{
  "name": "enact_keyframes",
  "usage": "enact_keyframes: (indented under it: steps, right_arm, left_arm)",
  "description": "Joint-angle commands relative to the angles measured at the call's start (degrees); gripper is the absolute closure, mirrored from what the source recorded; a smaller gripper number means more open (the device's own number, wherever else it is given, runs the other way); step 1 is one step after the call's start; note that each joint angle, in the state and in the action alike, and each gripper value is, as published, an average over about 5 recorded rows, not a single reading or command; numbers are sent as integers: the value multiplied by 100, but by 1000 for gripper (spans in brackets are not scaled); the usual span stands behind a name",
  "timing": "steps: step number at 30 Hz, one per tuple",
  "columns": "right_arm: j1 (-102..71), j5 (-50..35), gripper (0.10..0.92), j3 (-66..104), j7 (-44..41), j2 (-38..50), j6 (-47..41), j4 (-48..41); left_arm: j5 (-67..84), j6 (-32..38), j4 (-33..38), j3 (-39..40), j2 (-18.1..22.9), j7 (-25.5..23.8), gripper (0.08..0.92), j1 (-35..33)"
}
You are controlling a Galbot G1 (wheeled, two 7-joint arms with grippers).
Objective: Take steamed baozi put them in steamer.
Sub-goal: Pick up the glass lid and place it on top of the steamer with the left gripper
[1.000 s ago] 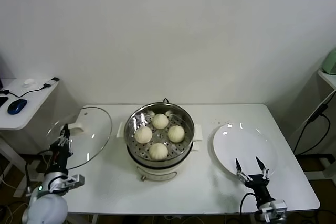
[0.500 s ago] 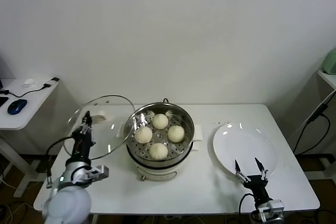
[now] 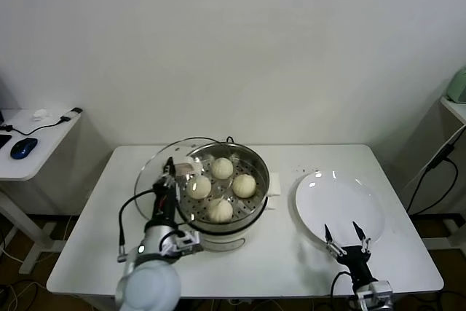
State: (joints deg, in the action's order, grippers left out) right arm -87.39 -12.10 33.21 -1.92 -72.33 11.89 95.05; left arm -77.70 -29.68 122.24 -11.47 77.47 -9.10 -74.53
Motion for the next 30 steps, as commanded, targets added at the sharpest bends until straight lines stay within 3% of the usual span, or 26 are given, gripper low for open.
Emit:
enact_keyframes:
  steps: [1, 15, 30]
  right_arm:
    - [-22, 8, 203, 22, 18, 14, 55, -18]
    - [-45, -54, 203, 105, 71, 73, 137, -59]
    - [-39, -31, 203, 101, 110, 44, 254, -126]
  left_arm:
    - [-725, -290, -266, 874, 377, -253, 868, 386]
    - [-1129, -399, -1062, 1208, 668, -387, 868, 920]
    - [-1408, -376, -1380, 1186, 751, -324, 868, 948]
